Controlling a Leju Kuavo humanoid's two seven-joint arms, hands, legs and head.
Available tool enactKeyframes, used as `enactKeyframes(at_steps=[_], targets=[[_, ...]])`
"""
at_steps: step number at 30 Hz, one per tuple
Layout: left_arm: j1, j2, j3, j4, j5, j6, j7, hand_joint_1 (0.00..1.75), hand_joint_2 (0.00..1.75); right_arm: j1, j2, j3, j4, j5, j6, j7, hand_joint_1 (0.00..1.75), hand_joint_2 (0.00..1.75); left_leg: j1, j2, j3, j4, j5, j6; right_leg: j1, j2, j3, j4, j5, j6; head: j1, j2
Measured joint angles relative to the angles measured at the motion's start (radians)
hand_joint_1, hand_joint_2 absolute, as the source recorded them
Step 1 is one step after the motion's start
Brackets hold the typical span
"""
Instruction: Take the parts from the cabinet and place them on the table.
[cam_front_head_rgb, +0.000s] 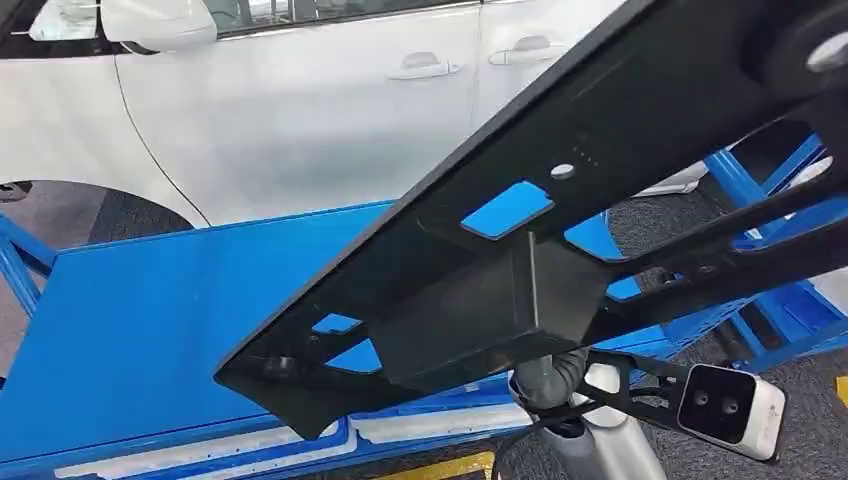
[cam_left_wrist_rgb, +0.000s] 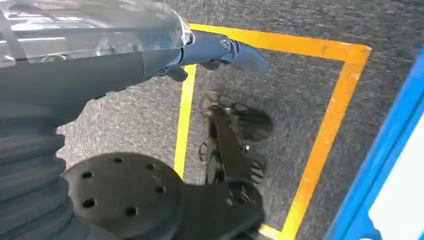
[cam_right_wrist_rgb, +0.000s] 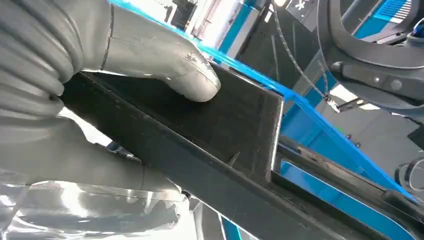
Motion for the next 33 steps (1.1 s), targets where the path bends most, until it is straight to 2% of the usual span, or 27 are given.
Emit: enactKeyframes(at_steps=[1, 2, 3, 5, 6, 7, 10, 11, 12, 13, 14, 15, 16, 17, 18, 20, 21, 22, 23, 25, 26, 27, 28, 30, 31, 32, 33], targets=[[0.000, 0.000, 0.000, 0.000, 0.000, 0.002, 0.000, 0.00, 1.75, 0.000, -0.005, 0.003, 0.000, -0.004, 0.000, 0.000, 1.75, 1.75, 0.000, 0.000, -0.016, 0.051, -0.018, 0.000, 0.002, 0.000, -0.008, 0.001, 0.006, 0.000, 0.000, 0.000], [0.000, 0.001, 0.000, 0.000, 0.000, 0.005, 0.000, 0.00, 1.75, 0.000, -0.010, 0.005, 0.000, -0.011, 0.000, -0.001, 1.75, 1.75, 0.000, 0.000, -0.007, 0.049, -0.009, 0.001, 0.004, 0.000, -0.016, 0.003, 0.011, 0.000, 0.000, 0.000], [0.000, 0.002, 0.000, 0.000, 0.000, 0.008, 0.000, 0.00, 1.75, 0.001, -0.015, 0.005, 0.000, -0.017, 0.002, -0.004, 1.75, 1.75, -0.001, 0.000, 0.028, -0.004, 0.018, 0.005, 0.006, 0.000, -0.024, 0.005, 0.017, 0.001, 0.000, 0.000], [-0.002, 0.004, 0.000, 0.000, 0.000, 0.015, 0.000, 0.00, 1.75, 0.001, -0.019, 0.007, 0.002, -0.023, 0.004, -0.013, 1.75, 1.75, -0.002, 0.000, 0.138, -0.185, 0.085, 0.018, 0.008, 0.002, -0.036, 0.007, 0.027, 0.004, 0.000, 0.000], [-0.005, 0.007, 0.000, 0.000, 0.000, 0.016, -0.002, 0.00, 1.75, 0.002, -0.019, 0.008, 0.002, -0.023, 0.004, -0.018, 1.75, 1.75, -0.006, 0.000, 0.183, -0.267, 0.086, 0.027, 0.007, 0.001, -0.038, 0.008, 0.034, 0.007, 0.000, 0.000], [-0.008, 0.010, 0.000, -0.001, -0.001, 0.017, -0.003, 0.00, 1.75, 0.003, -0.020, 0.011, 0.002, -0.021, 0.003, -0.022, 1.75, 1.75, -0.012, 0.002, 0.178, -0.269, 0.099, 0.028, 0.011, 0.001, -0.039, 0.006, 0.041, 0.016, 0.000, 0.000], [-0.006, 0.016, 0.000, -0.001, 0.000, 0.024, -0.005, 0.00, 1.75, 0.013, -0.022, 0.020, 0.000, -0.010, 0.000, -0.031, 1.75, 1.75, -0.020, -0.001, 0.169, -0.266, 0.113, 0.041, 0.004, 0.000, -0.038, -0.003, 0.061, 0.035, 0.000, 0.000], [-0.003, 0.016, 0.000, -0.001, 0.000, 0.024, -0.005, 0.00, 1.75, 0.016, -0.023, 0.022, -0.002, -0.009, -0.001, -0.032, 1.75, 1.75, -0.008, 0.001, 0.161, -0.284, 0.134, 0.048, 0.010, 0.002, -0.042, -0.003, 0.067, 0.041, 0.000, 0.000], [-0.006, 0.017, 0.000, -0.001, 0.000, 0.024, -0.005, 0.00, 1.75, 0.021, -0.024, 0.023, -0.004, -0.008, -0.004, -0.036, 1.75, 1.75, -0.007, 0.009, 0.158, -0.285, 0.148, 0.052, 0.006, 0.003, -0.057, 0.013, 0.031, 0.046, 0.000, 0.000], [-0.007, 0.019, -0.001, -0.001, 0.000, 0.024, -0.006, 0.00, 1.75, 0.026, -0.028, 0.024, -0.010, -0.002, -0.011, -0.039, 1.75, 1.75, -0.008, 0.010, 0.144, -0.287, 0.159, 0.061, 0.006, 0.004, -0.073, 0.061, -0.031, 0.050, 0.000, 0.000], [-0.007, 0.020, -0.002, -0.001, 0.000, 0.022, -0.009, 0.00, 1.75, 0.034, -0.032, 0.025, -0.014, 0.005, -0.017, -0.044, 1.75, 1.75, -0.009, 0.010, 0.129, -0.286, 0.170, 0.062, 0.004, 0.003, -0.094, 0.136, -0.096, 0.053, 0.000, 0.000], [-0.007, 0.021, -0.003, -0.001, 0.000, 0.019, -0.014, 0.00, 1.75, 0.046, -0.035, 0.027, -0.018, 0.014, -0.023, -0.050, 1.75, 1.75, -0.010, 0.010, 0.115, -0.285, 0.179, 0.063, 0.003, 0.003, -0.112, 0.212, -0.142, 0.056, 0.000, 0.000], [-0.006, 0.024, -0.005, -0.001, 0.000, 0.016, -0.017, 0.00, 1.75, 0.061, -0.038, 0.029, -0.021, 0.025, -0.032, -0.053, 1.75, 1.75, -0.010, 0.011, 0.102, -0.284, 0.188, 0.062, 0.001, 0.003, -0.122, 0.275, -0.166, 0.058, 0.000, 0.000], [-0.005, 0.026, -0.007, -0.001, 0.000, 0.014, -0.018, 0.00, 1.75, 0.076, -0.040, 0.031, -0.024, 0.035, -0.037, -0.053, 1.75, 1.75, -0.010, 0.011, 0.087, -0.282, 0.197, 0.060, 0.000, 0.003, -0.116, 0.303, -0.159, 0.059, 0.000, 0.000], [-0.005, 0.027, -0.008, -0.001, 0.000, 0.013, -0.019, 0.00, 1.75, 0.087, -0.042, 0.032, -0.028, 0.042, -0.039, -0.053, 1.75, 1.75, -0.009, 0.011, 0.073, -0.277, 0.205, 0.058, -0.001, 0.003, -0.087, 0.284, -0.131, 0.060, 0.000, 0.000], [-0.005, 0.027, -0.010, -0.001, 0.000, 0.013, -0.020, 0.00, 1.75, 0.092, -0.043, 0.035, -0.034, 0.046, -0.040, -0.053, 1.75, 1.75, -0.008, 0.011, 0.046, -0.264, 0.216, 0.050, -0.004, 0.003, 0.031, 0.131, -0.074, 0.059, 0.000, 0.000], [-0.006, 0.028, -0.011, -0.001, 0.000, 0.013, -0.020, 0.00, 1.75, 0.093, -0.044, 0.036, -0.039, 0.046, -0.041, -0.053, 1.75, 1.75, -0.008, 0.011, 0.040, -0.254, 0.219, 0.045, -0.005, 0.003, 0.096, 0.045, -0.081, 0.057, 0.000, 0.000], [-0.006, 0.030, -0.014, -0.001, 0.000, 0.013, -0.021, 0.00, 1.75, 0.093, -0.044, 0.038, -0.043, 0.046, -0.042, -0.053, 1.75, 1.75, -0.014, 0.010, 0.030, -0.246, 0.222, 0.041, 0.001, 0.004, 0.128, -0.014, -0.108, 0.050, 0.000, 0.000], [-0.006, 0.031, -0.015, -0.001, 0.000, 0.013, -0.021, 0.00, 1.75, 0.099, -0.044, 0.039, -0.046, 0.048, -0.042, -0.053, 1.75, 1.75, -0.012, 0.010, 0.034, -0.249, 0.228, 0.033, 0.004, 0.005, 0.118, 0.004, -0.097, 0.039, 0.000, 0.000], [-0.007, 0.035, -0.018, -0.001, 0.000, 0.013, -0.020, 0.00, 1.75, 0.111, -0.044, 0.039, -0.055, 0.061, -0.050, -0.053, 1.75, 1.75, -0.012, 0.010, 0.032, -0.251, 0.242, 0.020, 0.009, 0.005, 0.111, 0.000, -0.094, 0.025, 0.000, 0.000], [-0.004, 0.040, -0.021, -0.001, 0.000, 0.013, -0.019, 0.00, 1.75, 0.121, -0.044, 0.038, -0.063, 0.071, -0.056, -0.053, 1.75, 1.75, -0.011, 0.008, 0.027, -0.252, 0.249, 0.013, 0.004, 0.003, 0.106, -0.007, -0.081, 0.015, 0.000, 0.000], [-0.004, 0.042, -0.025, -0.001, 0.000, 0.011, -0.019, 0.00, 1.75, 0.129, -0.040, 0.037, -0.073, 0.086, -0.062, -0.053, 1.75, 1.75, -0.006, 0.008, 0.018, -0.237, 0.218, 0.008, 0.002, -0.001, 0.096, -0.009, -0.069, 0.006, 0.000, 0.000], [-0.002, 0.043, -0.028, -0.001, 0.000, 0.011, -0.019, 0.00, 1.75, 0.136, -0.035, 0.036, -0.082, 0.105, -0.073, -0.053, 1.75, 1.75, -0.006, 0.008, 0.004, -0.199, 0.164, 0.004, 0.002, -0.002, 0.083, -0.009, -0.059, -0.003, 0.000, 0.000], [-0.003, 0.050, -0.031, -0.001, 0.000, 0.007, -0.026, 0.00, 1.75, 0.149, -0.031, 0.029, -0.101, 0.126, -0.090, -0.053, 1.75, 1.75, -0.005, 0.008, -0.039, -0.046, 0.047, -0.005, 0.005, -0.001, 0.054, -0.008, -0.036, -0.007, 0.000, 0.000], [-0.005, 0.054, -0.031, -0.001, 0.000, 0.006, -0.028, 0.00, 1.75, 0.153, -0.031, 0.026, -0.104, 0.129, -0.095, -0.053, 1.75, 1.75, -0.005, 0.008, -0.056, 0.029, 0.017, -0.007, 0.008, -0.001, 0.038, -0.006, -0.024, -0.008, 0.000, 0.000], [-0.005, 0.058, -0.031, -0.001, 0.000, 0.005, -0.029, 0.00, 1.75, 0.156, -0.030, 0.021, -0.106, 0.129, -0.098, -0.053, 1.75, 1.75, -0.005, 0.008, -0.054, 0.068, 0.019, -0.007, 0.010, -0.001, 0.022, -0.006, -0.013, -0.008, 0.000, 0.000], [-0.005, 0.060, -0.031, -0.001, 0.000, 0.005, -0.029, 0.00, 1.75, 0.156, -0.030, 0.018, -0.106, 0.123, -0.103, -0.053, 1.75, 1.75, -0.005, 0.008, -0.032, 0.061, 0.044, -0.005, 0.012, -0.001, 0.009, -0.005, -0.003, -0.007, 0.000, 0.000]])
